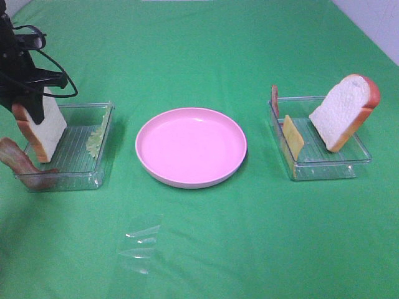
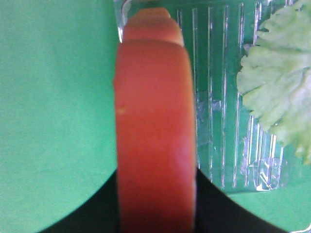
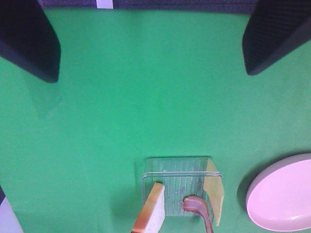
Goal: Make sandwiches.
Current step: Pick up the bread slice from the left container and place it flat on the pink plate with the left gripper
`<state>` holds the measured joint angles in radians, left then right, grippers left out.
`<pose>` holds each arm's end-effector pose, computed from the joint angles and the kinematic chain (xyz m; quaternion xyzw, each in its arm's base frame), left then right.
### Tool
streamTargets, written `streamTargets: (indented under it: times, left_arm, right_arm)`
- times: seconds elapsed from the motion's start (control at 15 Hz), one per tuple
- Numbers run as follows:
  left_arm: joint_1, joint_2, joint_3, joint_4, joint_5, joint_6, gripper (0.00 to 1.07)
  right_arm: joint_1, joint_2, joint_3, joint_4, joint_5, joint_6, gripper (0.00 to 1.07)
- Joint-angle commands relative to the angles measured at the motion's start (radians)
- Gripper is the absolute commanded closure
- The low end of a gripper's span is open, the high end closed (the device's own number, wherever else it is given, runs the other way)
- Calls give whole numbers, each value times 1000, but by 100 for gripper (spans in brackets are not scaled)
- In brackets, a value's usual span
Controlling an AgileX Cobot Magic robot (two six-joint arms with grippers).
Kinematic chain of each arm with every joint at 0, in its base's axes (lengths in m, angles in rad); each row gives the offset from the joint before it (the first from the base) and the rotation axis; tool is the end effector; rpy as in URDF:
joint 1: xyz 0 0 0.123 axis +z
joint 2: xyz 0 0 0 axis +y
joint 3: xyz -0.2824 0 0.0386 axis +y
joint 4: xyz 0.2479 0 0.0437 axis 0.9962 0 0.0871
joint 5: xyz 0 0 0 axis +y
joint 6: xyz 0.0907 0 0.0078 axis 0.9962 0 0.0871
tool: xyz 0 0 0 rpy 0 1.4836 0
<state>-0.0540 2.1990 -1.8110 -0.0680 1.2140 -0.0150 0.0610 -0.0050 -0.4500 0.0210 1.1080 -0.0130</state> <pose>0.4473 -0.0300 0.1848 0.0085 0.9991 -0.0331 0.0269 -0.0024 0.0016 0.2595 -0.0328 0.8757 0.0220 0.4812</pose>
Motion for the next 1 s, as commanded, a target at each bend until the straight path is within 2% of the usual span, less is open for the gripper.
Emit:
streamTargets:
  times: [0.07,0.47,0.73,0.87,1.0]
  left_arm:
    - [-4,-32,-4,-12,37,-28,107]
    - [-4,-101,-13,-52,68,-29,107]
    - [-4,-177,-24,-112,83,-37,107]
    - [-4,-199,-69,-160,106,-44,107]
    - [-4,-208,-121,-251,106,-44,107]
  right_arm:
    - [0,-27,-3,1,-7,-10,8]
    - [0,-27,-3,1,-7,-10,8]
    - [0,-27,-3,1,-7,-10,8]
    - [0,-27,-3,1,-7,-10,8]
    - [0,-27,-3,1,-7,-10,8]
